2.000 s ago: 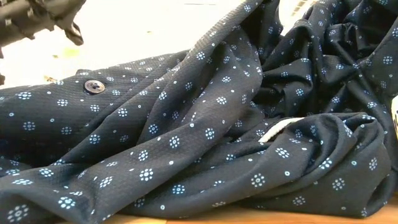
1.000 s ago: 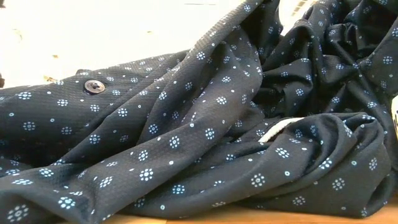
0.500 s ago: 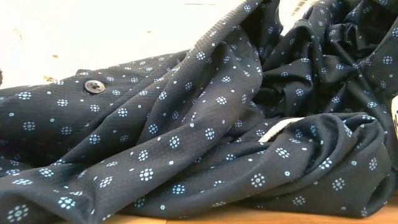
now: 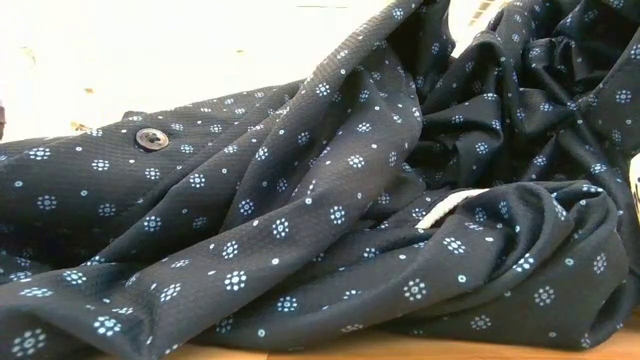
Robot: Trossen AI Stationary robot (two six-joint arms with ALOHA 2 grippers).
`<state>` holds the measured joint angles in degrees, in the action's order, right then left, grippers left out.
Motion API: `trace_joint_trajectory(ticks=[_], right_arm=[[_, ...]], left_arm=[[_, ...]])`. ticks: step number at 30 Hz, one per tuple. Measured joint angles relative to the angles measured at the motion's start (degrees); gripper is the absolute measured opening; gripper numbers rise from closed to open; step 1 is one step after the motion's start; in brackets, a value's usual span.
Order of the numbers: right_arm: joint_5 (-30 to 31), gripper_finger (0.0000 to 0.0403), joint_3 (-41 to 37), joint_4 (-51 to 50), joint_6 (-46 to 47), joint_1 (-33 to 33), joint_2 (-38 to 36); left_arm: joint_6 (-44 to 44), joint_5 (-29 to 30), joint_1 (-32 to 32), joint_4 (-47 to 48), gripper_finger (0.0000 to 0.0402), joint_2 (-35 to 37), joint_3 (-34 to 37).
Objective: Pick & Place Cloths
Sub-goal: Put the dark blue patterned shirt into the white bin
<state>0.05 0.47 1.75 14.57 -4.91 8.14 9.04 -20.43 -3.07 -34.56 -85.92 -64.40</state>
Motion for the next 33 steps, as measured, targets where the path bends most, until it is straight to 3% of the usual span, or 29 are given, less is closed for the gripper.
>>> trace_joint_trajectory(ticks=[7,18,27,33], right_arm=[[0.0,0.0016,0.0,0.0,0.0,0.0,0.0],[0.0,0.0016,0.0,0.0,-0.1,0.0,0.0],[0.0,0.0016,0.0,0.0,-0.1,0.0,0.0],[0.0,0.0016,0.0,0.0,-0.1,0.0,0.0]], left_arm=[[-2.6,5.0,0.0,6.0,0.0244,-6.6,0.0],[-10.4,19.9,-4.5,22.3,0.0242,-10.0,-2.0],[-10.3,24.3,-7.7,36.2,0.0242,-9.9,-13.3],[-10.2,25.5,-7.8,38.8,0.0242,-10.7,-14.5]])
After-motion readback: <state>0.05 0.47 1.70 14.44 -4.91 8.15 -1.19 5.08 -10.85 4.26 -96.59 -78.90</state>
